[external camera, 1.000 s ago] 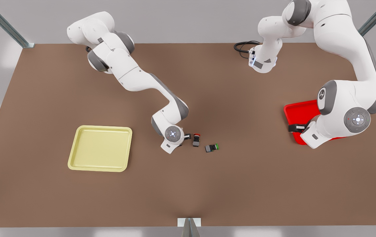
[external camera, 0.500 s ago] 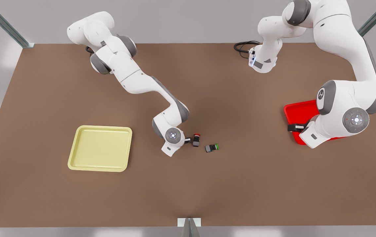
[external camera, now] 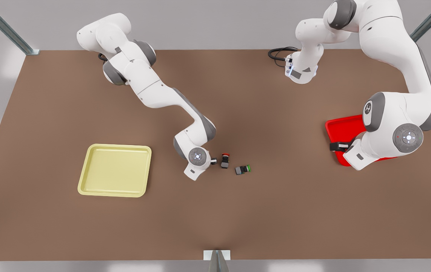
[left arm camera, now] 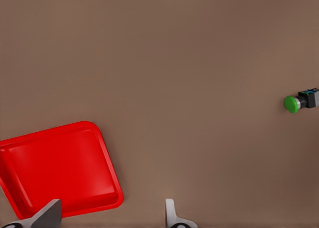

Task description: Place the switches on the corresponding trays according to their colors

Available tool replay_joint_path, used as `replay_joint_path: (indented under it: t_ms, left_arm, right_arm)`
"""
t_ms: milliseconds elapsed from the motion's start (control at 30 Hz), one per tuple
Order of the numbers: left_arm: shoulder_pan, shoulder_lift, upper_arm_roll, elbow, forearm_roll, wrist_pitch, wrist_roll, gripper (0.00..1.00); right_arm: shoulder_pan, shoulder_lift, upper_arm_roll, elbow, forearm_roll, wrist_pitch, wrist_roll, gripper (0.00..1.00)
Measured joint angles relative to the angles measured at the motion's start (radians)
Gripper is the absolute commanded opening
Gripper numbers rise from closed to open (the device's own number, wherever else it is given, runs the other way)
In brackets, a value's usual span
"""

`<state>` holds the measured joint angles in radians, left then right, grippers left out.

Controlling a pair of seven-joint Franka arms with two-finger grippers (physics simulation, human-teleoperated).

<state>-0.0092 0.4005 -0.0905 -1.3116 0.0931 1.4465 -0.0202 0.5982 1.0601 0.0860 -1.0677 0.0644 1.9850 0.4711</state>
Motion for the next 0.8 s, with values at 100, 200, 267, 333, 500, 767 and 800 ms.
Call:
replay_joint_path:
  t_ms: [100,200,267,333,500,767,800]
  left_arm:
    - [0.0,0.0,0.0,0.0,0.0,0.0,-0.001,1.0]
    - [0.0,0.0,0.0,-0.001,-0.001,0.0,-0.001,1.0]
    - [-0.002,0.0,0.0,-0.001,-0.001,-0.001,-0.007,1.0]
    - [-0.004,0.0,0.0,-0.001,-0.001,0.0,-0.01,1.0]
    - [-0.093,0.014,0.0,0.005,-0.001,0.006,-0.117,1.0]
    - [-0.361,0.047,-0.002,0.015,-0.006,0.029,-0.4,1.0]
    - [-0.4,0.049,-0.002,0.016,-0.007,0.042,-0.442,1.0]
  right_arm:
    - [0.0,-0.001,0.0,0.0,0.0,-0.003,0.0,0.53]
    - [-0.001,-0.011,0.003,0.0,0.002,-0.02,0.003,0.53]
    - [-0.007,-0.037,0.003,-0.001,0.003,-0.023,0.003,0.53]
    - [-0.119,-0.193,0.015,-0.151,0.007,-0.026,-0.081,0.53]
    - [-0.56,-0.482,0.017,-0.54,-0.077,-0.029,-0.686,0.53]
    - [-0.643,-0.46,0.023,-0.577,-0.143,-0.033,-0.771,1.0]
    - [-0.641,-0.46,0.023,-0.577,-0.143,-0.032,-0.775,1.0]
